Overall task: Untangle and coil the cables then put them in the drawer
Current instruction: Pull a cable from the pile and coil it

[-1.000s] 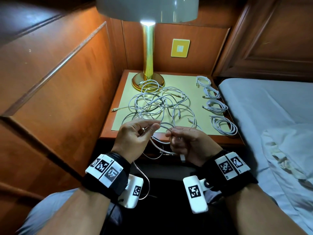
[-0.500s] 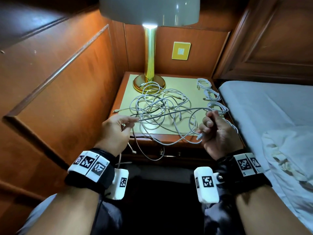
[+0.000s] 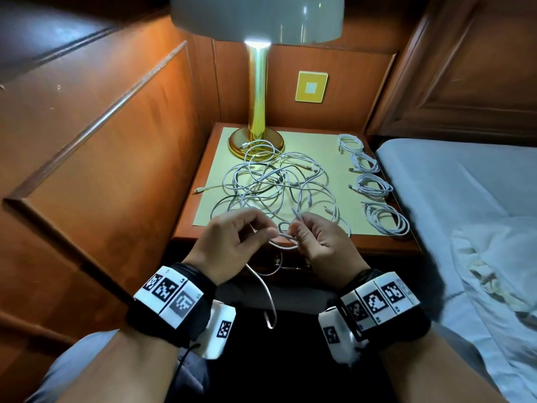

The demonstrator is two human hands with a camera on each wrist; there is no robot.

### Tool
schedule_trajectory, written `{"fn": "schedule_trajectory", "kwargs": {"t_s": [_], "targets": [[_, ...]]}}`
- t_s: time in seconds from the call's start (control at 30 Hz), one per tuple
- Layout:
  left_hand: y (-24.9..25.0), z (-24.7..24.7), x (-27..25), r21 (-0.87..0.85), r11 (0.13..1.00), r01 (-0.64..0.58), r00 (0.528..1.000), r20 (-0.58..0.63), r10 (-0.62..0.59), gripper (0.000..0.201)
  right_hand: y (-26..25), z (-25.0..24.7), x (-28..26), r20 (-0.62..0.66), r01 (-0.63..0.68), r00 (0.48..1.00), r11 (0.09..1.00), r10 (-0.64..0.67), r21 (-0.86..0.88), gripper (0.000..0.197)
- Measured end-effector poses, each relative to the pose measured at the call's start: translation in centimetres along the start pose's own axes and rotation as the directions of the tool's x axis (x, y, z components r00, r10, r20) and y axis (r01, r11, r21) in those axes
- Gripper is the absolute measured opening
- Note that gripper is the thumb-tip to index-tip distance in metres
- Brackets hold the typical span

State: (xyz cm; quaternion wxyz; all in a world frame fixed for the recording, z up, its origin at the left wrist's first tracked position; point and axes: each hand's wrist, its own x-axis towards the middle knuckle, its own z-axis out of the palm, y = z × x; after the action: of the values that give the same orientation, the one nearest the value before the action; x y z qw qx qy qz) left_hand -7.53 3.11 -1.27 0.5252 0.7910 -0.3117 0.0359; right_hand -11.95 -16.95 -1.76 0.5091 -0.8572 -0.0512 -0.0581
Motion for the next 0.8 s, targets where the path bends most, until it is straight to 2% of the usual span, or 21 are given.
{"fn": "schedule_trajectory", "kwargs": {"t_s": [0.07, 0.13, 0.23, 0.33, 0.4, 0.47, 0.6, 0.67, 0.8], "targets": [[-0.5, 0.0, 0.1, 0.026, 1.0, -0.01, 0.998, -0.064, 0.012, 0.012, -0.5, 0.2, 0.1, 0.031, -0.064, 0.998, 0.982, 0.059, 0.176, 0.034], [-0.3, 0.2, 0.1, 0.009, 1.0, -0.009, 0.998, -0.066, 0.009, 0.021, -1.3, 0.3, 0.0, 0.093, -0.15, 0.988, 0.895, 0.122, 0.419, 0.037], [-0.2, 0.3, 0.0, -0.047, 0.995, 0.088, 0.996, 0.012, -0.087, 0.042, -1.7, 0.3, -0.1, 0.138, -0.197, 0.98, 0.777, 0.142, 0.599, 0.031], [0.1, 0.7, 0.1, -0.122, 0.974, 0.191, 0.978, 0.103, -0.179, 0.044, -1.5, 0.7, 0.0, 0.181, -0.223, 0.975, 0.642, 0.132, 0.734, 0.024], [0.3, 0.9, 0.1, -0.165, 0.967, 0.193, 0.98, 0.075, -0.182, 0.031, -1.3, 0.8, 0.1, 0.18, -0.238, 0.971, 0.601, 0.156, 0.763, 0.023], [0.6, 0.9, 0.2, -0.151, 0.974, 0.169, 0.985, -0.009, -0.173, 0.016, -1.1, 0.8, 0.1, 0.148, -0.24, 0.969, 0.619, 0.198, 0.748, 0.024], [0.6, 1.0, 0.3, -0.09, 0.983, 0.162, 0.978, -0.115, -0.172, 0.007, -1.1, 0.8, 0.4, 0.112, -0.257, 0.959, 0.636, 0.259, 0.728, 0.026], [0.5, 1.1, 0.4, -0.095, 0.982, 0.162, 0.973, -0.151, -0.175, 0.006, -1.2, 1.0, 0.4, 0.142, -0.272, 0.956, 0.593, 0.257, 0.758, 0.026], [0.4, 1.1, 0.5, -0.128, 0.981, 0.145, 0.967, -0.192, -0.168, 0.007, -1.3, 1.2, 0.4, 0.201, -0.304, 0.944, 0.446, 0.263, 0.842, 0.021]]}}
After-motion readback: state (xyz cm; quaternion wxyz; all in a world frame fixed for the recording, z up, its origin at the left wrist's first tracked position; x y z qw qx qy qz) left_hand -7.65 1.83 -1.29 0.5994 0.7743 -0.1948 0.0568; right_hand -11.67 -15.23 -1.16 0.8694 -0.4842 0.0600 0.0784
